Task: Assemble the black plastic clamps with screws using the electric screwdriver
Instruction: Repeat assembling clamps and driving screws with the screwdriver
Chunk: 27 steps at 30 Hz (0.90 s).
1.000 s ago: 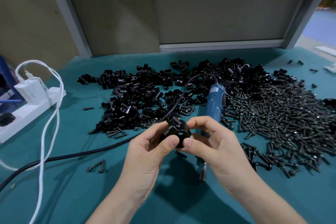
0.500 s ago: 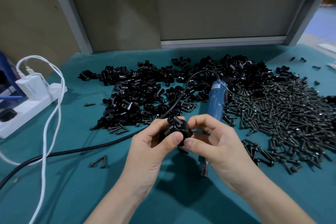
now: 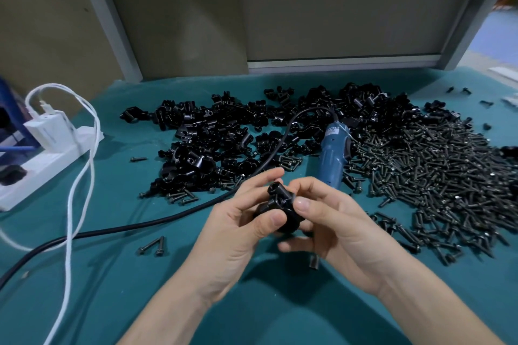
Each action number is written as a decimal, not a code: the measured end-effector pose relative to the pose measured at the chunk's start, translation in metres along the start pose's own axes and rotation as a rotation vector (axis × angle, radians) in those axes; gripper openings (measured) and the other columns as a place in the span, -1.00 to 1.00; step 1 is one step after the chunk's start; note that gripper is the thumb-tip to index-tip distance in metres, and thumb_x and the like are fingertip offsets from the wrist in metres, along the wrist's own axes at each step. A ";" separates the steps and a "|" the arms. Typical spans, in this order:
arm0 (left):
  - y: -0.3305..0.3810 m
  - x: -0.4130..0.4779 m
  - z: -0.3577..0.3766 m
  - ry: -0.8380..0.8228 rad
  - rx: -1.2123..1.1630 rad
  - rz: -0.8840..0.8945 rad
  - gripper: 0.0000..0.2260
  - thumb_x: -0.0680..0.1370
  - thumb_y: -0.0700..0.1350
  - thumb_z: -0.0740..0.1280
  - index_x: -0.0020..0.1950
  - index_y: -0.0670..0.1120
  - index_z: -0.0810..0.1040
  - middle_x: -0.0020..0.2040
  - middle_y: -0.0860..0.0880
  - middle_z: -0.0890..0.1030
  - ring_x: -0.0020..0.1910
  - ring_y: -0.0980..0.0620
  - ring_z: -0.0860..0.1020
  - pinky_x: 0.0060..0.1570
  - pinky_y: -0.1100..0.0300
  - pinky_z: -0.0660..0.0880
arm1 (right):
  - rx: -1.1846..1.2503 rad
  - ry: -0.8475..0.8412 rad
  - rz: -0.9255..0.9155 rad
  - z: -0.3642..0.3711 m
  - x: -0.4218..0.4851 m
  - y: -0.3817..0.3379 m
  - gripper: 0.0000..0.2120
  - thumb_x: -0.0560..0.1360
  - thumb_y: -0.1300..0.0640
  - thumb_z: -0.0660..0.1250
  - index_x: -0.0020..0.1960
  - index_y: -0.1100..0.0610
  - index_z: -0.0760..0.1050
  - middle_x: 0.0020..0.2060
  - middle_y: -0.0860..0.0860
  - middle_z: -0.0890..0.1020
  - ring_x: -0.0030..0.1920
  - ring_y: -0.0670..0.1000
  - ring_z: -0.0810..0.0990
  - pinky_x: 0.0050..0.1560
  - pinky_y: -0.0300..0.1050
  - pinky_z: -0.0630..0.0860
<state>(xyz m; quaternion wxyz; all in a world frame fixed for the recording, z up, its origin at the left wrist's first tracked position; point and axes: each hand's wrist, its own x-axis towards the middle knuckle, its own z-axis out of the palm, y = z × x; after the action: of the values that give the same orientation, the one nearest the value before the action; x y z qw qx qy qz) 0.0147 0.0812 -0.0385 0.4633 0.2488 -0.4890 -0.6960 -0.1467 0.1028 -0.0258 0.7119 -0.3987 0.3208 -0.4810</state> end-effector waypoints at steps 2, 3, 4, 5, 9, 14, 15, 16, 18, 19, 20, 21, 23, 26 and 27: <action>0.002 -0.001 -0.001 -0.064 -0.024 -0.043 -0.46 0.19 0.08 0.64 0.09 -0.12 0.70 0.41 0.11 0.46 0.39 0.01 0.44 0.17 0.24 0.49 | -0.017 -0.048 0.005 -0.002 -0.001 -0.003 -0.74 0.36 0.17 0.51 0.00 0.11 0.55 -0.07 0.08 0.62 -0.19 0.05 0.64 -0.27 -0.05 0.62; 0.002 -0.002 -0.002 -0.098 -0.033 -0.062 -0.44 0.20 0.06 0.63 0.12 -0.15 0.68 0.44 0.13 0.42 0.42 0.00 0.41 0.18 0.22 0.48 | -0.011 -0.087 0.018 -0.004 -0.001 -0.005 -0.71 0.36 0.19 0.52 0.03 0.12 0.53 -0.05 0.10 0.61 -0.18 0.08 0.64 -0.27 -0.05 0.62; 0.002 -0.002 -0.003 -0.131 -0.038 -0.076 -0.41 0.21 0.05 0.63 0.14 -0.20 0.66 0.46 0.14 0.39 0.43 0.00 0.38 0.19 0.20 0.49 | 0.001 -0.132 0.038 -0.005 -0.001 -0.007 -0.66 0.34 0.20 0.54 0.06 0.12 0.51 -0.03 0.13 0.60 -0.19 0.11 0.63 -0.26 -0.04 0.63; 0.002 -0.003 -0.004 -0.158 -0.037 -0.086 -0.39 0.22 0.04 0.63 0.15 -0.25 0.64 0.47 0.16 0.37 0.44 0.02 0.37 0.20 0.17 0.49 | 0.009 -0.174 0.060 -0.006 -0.001 -0.008 -0.59 0.32 0.19 0.57 0.09 0.13 0.49 -0.03 0.15 0.60 -0.22 0.13 0.63 -0.25 -0.03 0.63; 0.002 -0.004 -0.006 -0.201 -0.035 -0.129 -0.35 0.24 0.03 0.62 0.16 -0.35 0.59 0.47 0.18 0.36 0.46 -0.20 0.24 0.04 0.18 0.55 | 0.003 -0.283 0.129 -0.010 -0.002 -0.010 -0.49 0.31 0.17 0.58 0.18 0.13 0.44 0.00 0.21 0.58 -0.21 0.18 0.64 -0.16 0.01 0.65; 0.002 -0.003 -0.007 -0.194 -0.040 -0.135 -0.39 0.29 0.01 0.60 0.22 -0.29 0.58 0.48 0.12 0.36 0.32 -0.23 0.43 -0.05 0.15 0.58 | 0.013 -0.269 0.107 -0.007 -0.002 -0.009 -0.49 0.33 0.21 0.56 0.20 0.18 0.45 0.01 0.22 0.54 -0.18 0.20 0.63 -0.15 0.03 0.63; 0.001 -0.002 -0.007 -0.169 -0.038 -0.120 -0.40 0.29 0.02 0.59 0.24 -0.23 0.59 0.47 0.07 0.38 0.37 -0.12 0.45 0.06 0.09 0.58 | 0.019 -0.232 0.090 -0.006 -0.001 -0.008 -0.49 0.34 0.24 0.55 0.22 0.22 0.44 0.00 0.22 0.54 -0.15 0.20 0.63 -0.15 0.03 0.63; 0.001 -0.002 -0.006 -0.140 -0.039 -0.102 -0.41 0.29 0.03 0.59 0.26 -0.15 0.60 0.45 0.00 0.43 0.37 -0.06 0.46 0.15 0.04 0.56 | 0.024 -0.181 0.069 -0.005 -0.001 -0.006 -0.50 0.35 0.26 0.53 0.23 0.25 0.43 -0.01 0.22 0.54 -0.12 0.19 0.64 -0.14 0.03 0.64; -0.003 -0.001 -0.002 -0.030 -0.029 -0.047 -0.40 0.25 0.10 0.61 0.25 0.02 0.61 0.32 -0.05 0.56 0.26 -0.03 0.56 0.13 0.09 0.57 | 0.039 -0.066 0.017 -0.002 0.001 -0.002 -0.51 0.33 0.24 0.48 0.23 0.25 0.45 -0.03 0.21 0.57 -0.08 0.16 0.65 -0.15 0.02 0.63; -0.006 -0.001 -0.001 0.044 0.003 -0.008 -0.38 0.20 0.16 0.62 0.23 0.10 0.60 0.27 -0.02 0.60 0.22 -0.02 0.59 0.08 0.12 0.58 | 0.052 -0.014 -0.014 -0.001 0.002 -0.001 -0.51 0.31 0.22 0.47 0.21 0.23 0.46 -0.04 0.20 0.58 -0.08 0.16 0.66 -0.16 0.01 0.63; -0.009 -0.001 0.000 0.106 0.058 0.031 -0.36 0.16 0.21 0.61 0.22 0.16 0.59 0.25 0.03 0.61 0.20 0.00 0.60 0.06 0.15 0.58 | 0.069 0.032 -0.044 0.000 0.002 0.000 -0.53 0.29 0.23 0.46 0.18 0.22 0.47 -0.06 0.18 0.60 -0.08 0.15 0.67 -0.17 -0.01 0.63; -0.011 -0.002 0.001 0.140 0.129 0.063 -0.36 0.16 0.25 0.60 0.21 0.21 0.57 0.24 0.07 0.60 0.21 0.02 0.59 0.07 0.15 0.57 | 0.087 0.068 -0.069 0.001 0.002 0.001 -0.55 0.29 0.24 0.46 0.16 0.21 0.47 -0.09 0.16 0.61 -0.09 0.14 0.68 -0.18 -0.03 0.62; -0.016 -0.005 0.005 0.134 0.261 0.103 -0.40 0.22 0.22 0.58 0.23 0.23 0.53 0.22 0.10 0.61 0.20 0.04 0.59 0.12 0.13 0.54 | 0.090 0.113 -0.110 0.004 0.002 0.003 -0.57 0.28 0.25 0.46 0.13 0.18 0.49 -0.11 0.11 0.62 -0.12 0.11 0.68 -0.21 -0.11 0.61; -0.021 -0.008 0.013 0.162 0.272 0.133 -0.49 0.32 0.05 0.51 0.26 0.09 0.55 0.12 0.05 0.67 0.10 0.06 0.64 0.03 0.26 0.54 | 0.056 0.146 -0.173 0.008 0.002 0.007 -0.65 0.23 0.20 0.51 0.01 0.10 0.59 -0.12 0.04 0.62 -0.17 0.00 0.66 -0.26 -0.22 0.58; -0.022 -0.008 0.014 0.183 0.259 0.137 -0.47 0.32 0.03 0.51 0.28 0.02 0.55 0.11 0.05 0.68 0.10 0.07 0.64 0.02 0.30 0.53 | 0.053 0.150 -0.187 0.009 0.002 0.009 -0.67 0.23 0.18 0.51 -0.01 0.09 0.60 -0.11 0.04 0.62 -0.15 -0.01 0.65 -0.22 -0.20 0.58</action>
<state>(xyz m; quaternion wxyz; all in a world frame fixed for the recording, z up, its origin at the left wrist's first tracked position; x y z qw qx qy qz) -0.0017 0.0971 -0.0540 0.5165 0.3348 -0.5461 -0.5683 -0.1346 0.1055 -0.0291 0.6482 -0.3707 0.3219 -0.5820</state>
